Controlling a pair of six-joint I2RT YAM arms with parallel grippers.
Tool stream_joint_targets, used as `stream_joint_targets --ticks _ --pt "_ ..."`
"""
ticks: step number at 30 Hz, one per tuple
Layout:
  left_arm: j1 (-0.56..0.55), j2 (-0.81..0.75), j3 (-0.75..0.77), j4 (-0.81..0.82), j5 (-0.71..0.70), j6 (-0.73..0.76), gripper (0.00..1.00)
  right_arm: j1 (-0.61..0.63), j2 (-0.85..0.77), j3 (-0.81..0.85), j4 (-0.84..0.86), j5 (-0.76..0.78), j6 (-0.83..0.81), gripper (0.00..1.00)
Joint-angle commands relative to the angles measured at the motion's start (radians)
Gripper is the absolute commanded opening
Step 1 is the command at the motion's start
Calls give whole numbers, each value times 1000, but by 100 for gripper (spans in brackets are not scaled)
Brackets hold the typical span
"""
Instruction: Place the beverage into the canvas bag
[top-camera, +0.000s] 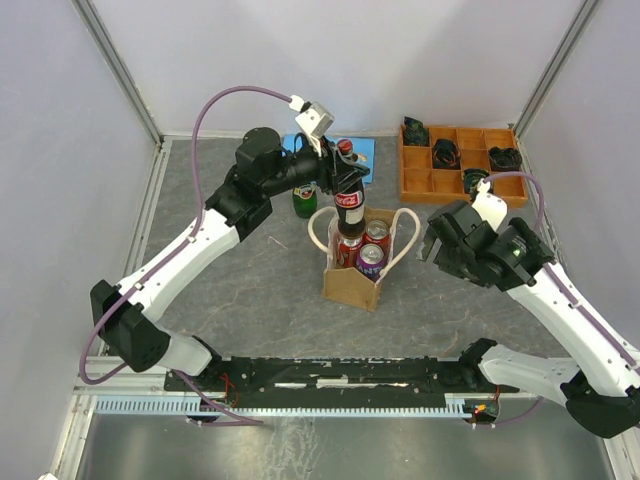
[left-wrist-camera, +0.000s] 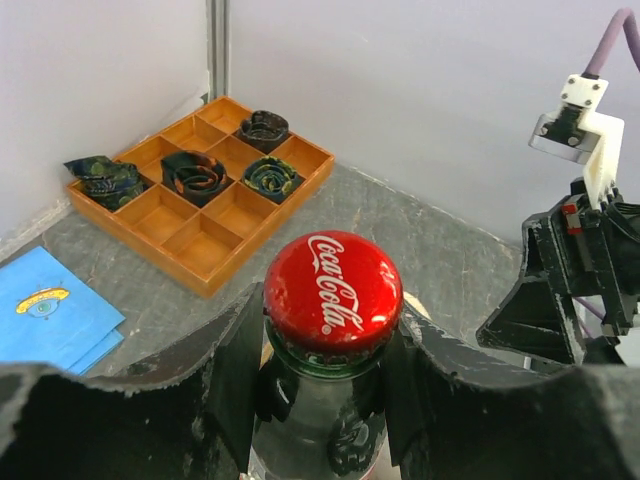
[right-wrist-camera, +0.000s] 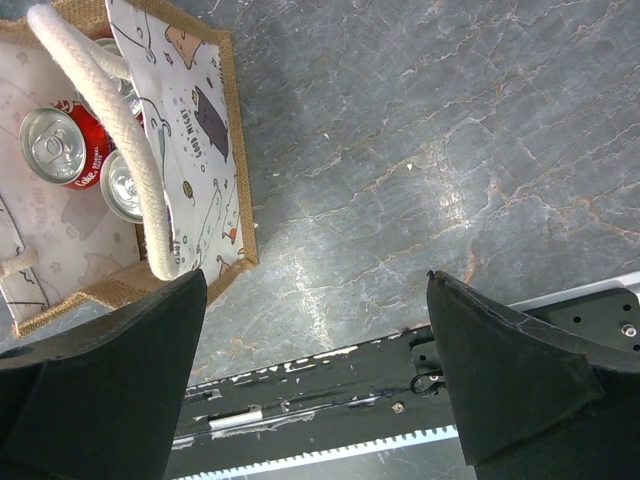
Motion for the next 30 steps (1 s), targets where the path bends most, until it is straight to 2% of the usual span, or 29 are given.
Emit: stream_joint_targets --ticks 1,5,11,19,30 --pt "-18 -86 51 152 -7 2 3 -2 -16 -8 7 26 18 99" --pt "-36 -78 42 134 7 11 3 -3 -15 -10 12 23 17 99" --pt "-71 -119 -64 125 13 6 3 -2 -29 -11 -3 33 20 99" --pt "-99 -191 -228 112 -15 79 3 -2 -30 -15 -3 30 24 99" --pt "-99 -242 -344 77 -76 191 3 -2 -24 -10 0 25 25 99"
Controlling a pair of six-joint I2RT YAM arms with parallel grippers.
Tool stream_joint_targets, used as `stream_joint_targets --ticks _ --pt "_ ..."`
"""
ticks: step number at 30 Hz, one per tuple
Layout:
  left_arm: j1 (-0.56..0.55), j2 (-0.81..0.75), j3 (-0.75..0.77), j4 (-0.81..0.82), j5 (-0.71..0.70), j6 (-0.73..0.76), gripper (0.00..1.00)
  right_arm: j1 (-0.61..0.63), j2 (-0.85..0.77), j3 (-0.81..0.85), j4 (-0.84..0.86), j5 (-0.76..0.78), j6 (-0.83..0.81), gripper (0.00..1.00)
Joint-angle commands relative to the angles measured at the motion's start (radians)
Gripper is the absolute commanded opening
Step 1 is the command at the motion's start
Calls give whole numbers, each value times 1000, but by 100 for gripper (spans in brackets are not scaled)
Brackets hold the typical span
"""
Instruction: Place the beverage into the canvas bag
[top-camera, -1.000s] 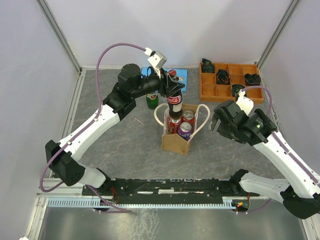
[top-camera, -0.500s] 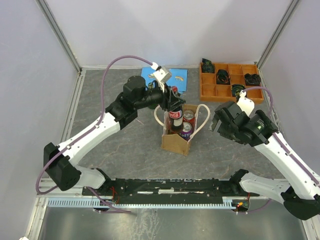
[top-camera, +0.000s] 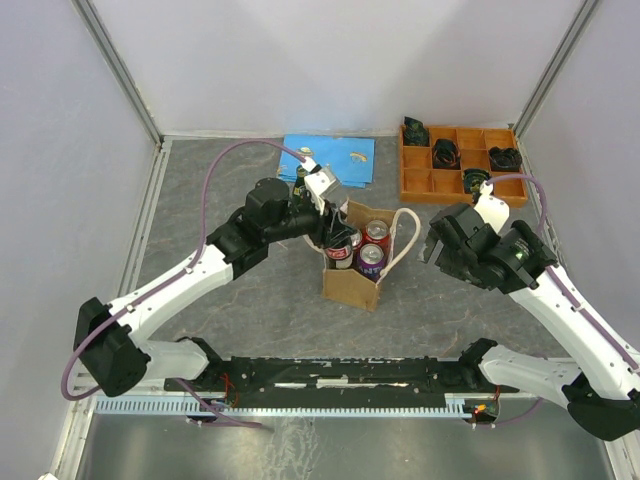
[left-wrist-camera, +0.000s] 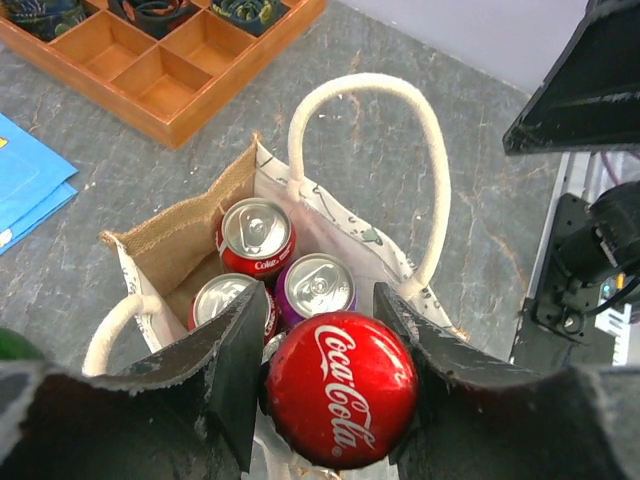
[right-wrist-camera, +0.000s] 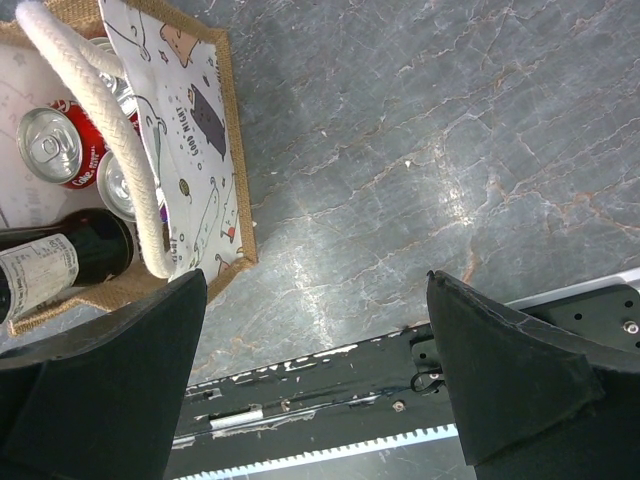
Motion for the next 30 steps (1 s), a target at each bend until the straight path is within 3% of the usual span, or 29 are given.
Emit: stream_joint_targets --ticks 1,13,30 --pt "1 -81 -14 152 -32 92 3 -2 -5 6 2 25 14 99" --pt "1 -2 -122 282 -122 98 3 -3 -7 22 -19 35 13 99" --pt "-1 139 -67 270 -85 130 3 -5 12 28 -14 42 6 99"
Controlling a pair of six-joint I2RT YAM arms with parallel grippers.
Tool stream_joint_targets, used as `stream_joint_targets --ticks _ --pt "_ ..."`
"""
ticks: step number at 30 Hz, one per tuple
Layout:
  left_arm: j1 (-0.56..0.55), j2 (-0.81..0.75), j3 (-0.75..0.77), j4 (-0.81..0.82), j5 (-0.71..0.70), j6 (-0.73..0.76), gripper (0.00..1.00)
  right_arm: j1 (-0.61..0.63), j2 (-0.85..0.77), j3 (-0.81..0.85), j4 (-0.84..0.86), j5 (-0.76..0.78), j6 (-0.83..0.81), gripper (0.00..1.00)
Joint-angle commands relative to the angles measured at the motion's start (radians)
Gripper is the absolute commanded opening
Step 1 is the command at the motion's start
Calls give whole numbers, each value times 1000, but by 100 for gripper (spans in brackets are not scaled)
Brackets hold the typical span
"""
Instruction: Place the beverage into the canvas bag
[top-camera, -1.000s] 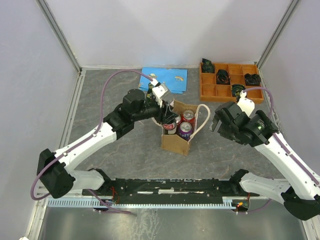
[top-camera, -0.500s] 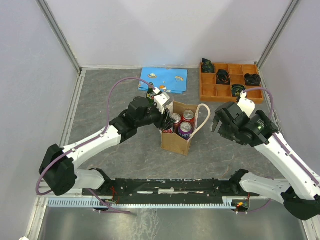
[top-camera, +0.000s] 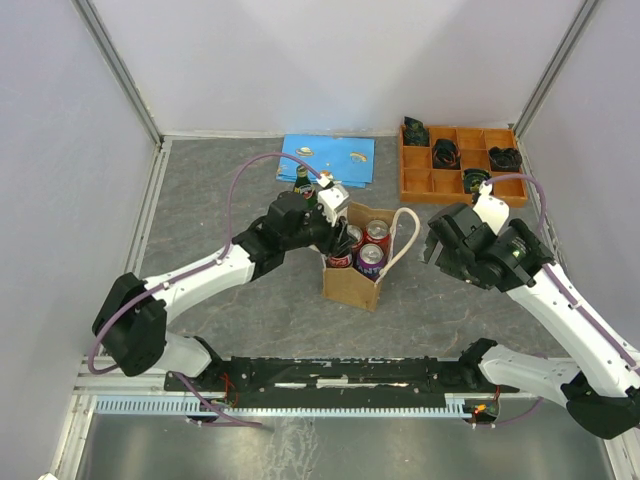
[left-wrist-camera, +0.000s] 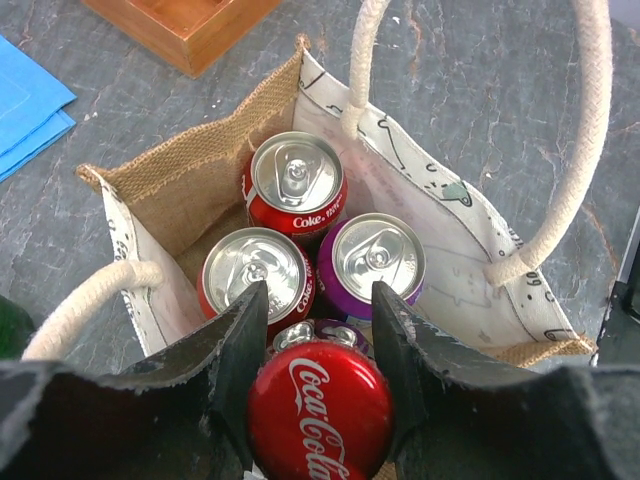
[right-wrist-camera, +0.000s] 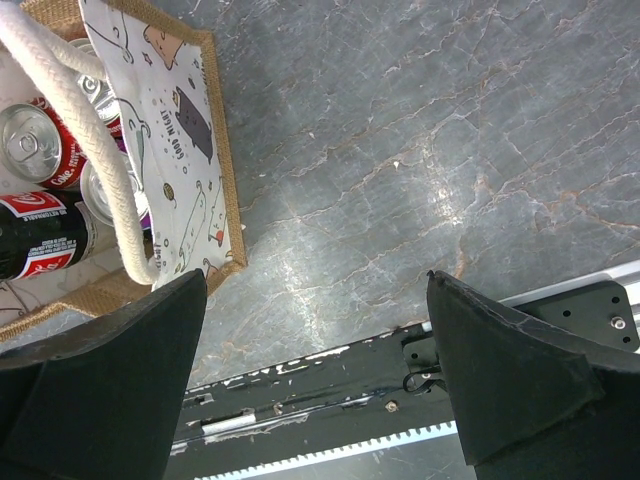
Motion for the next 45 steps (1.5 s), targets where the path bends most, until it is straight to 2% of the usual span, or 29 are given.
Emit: stream_joint_targets --ticks 1,5,7,15,20,29,37,41,45 --pt "1 20 81 115 17 66 3 -4 -1 27 3 27 1 99" --pt "-6 32 102 103 41 71 3 -5 -3 24 4 26 2 99" --pt "-10 29 107 92 52 70 6 -6 -8 21 2 26 3 99" --pt "-30 -31 58 64 92 72 58 -7 -17 7 7 21 6 99" --pt "-42 -59 37 48 100 70 80 -7 -18 3 12 17 7 99" --pt "-43 -98 50 17 69 61 88 -8 -36 -2 0 20 17 99" --pt "-8 -186 234 -36 -127 6 97 -9 -41 -6 -1 27 20 99" --pt "125 -166 330 -116 -172 -94 97 -9 -37 -5 8 26 16 99" --pt "304 -63 388 -199 -206 -146 98 -8 -32 -8 20 23 10 99"
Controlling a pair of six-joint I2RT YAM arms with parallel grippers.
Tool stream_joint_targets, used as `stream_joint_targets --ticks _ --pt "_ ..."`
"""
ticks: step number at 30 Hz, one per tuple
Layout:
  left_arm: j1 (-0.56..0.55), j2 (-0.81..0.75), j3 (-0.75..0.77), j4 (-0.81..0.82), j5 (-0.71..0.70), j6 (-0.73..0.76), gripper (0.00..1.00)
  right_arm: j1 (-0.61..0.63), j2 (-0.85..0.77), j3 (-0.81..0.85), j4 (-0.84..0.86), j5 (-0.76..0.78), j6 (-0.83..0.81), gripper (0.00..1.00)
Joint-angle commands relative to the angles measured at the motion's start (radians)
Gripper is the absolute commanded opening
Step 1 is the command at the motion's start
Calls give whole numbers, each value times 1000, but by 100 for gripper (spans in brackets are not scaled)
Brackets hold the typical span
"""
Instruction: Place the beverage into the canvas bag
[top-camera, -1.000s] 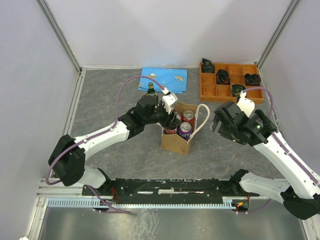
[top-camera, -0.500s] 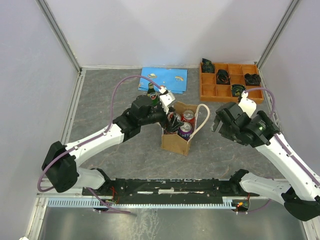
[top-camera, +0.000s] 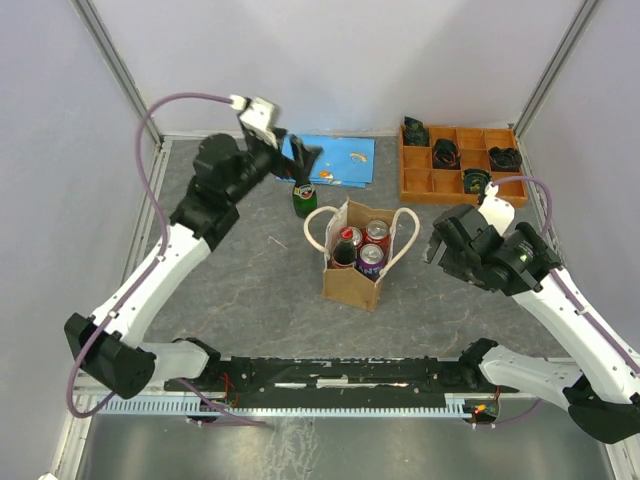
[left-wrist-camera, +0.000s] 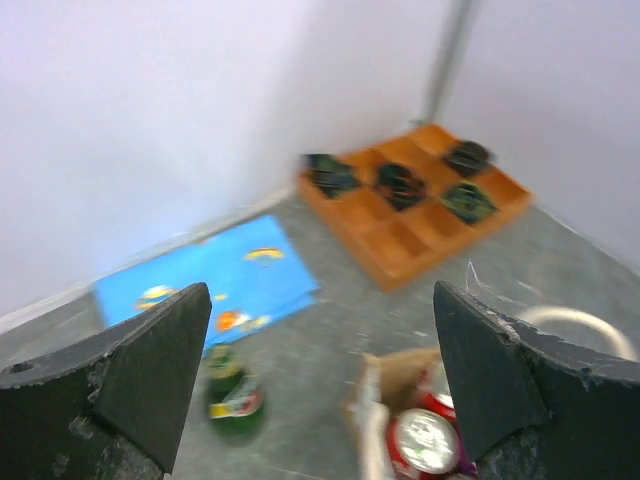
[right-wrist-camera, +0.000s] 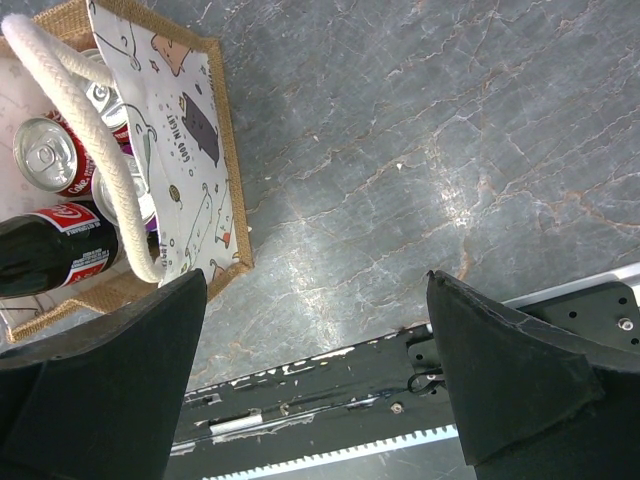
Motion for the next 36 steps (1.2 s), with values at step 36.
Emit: stream_joint_targets --ticks 36 --pt "419 -54 -112 -229 -133 -334 100 -112 950 452 1181 -536 -901 99"
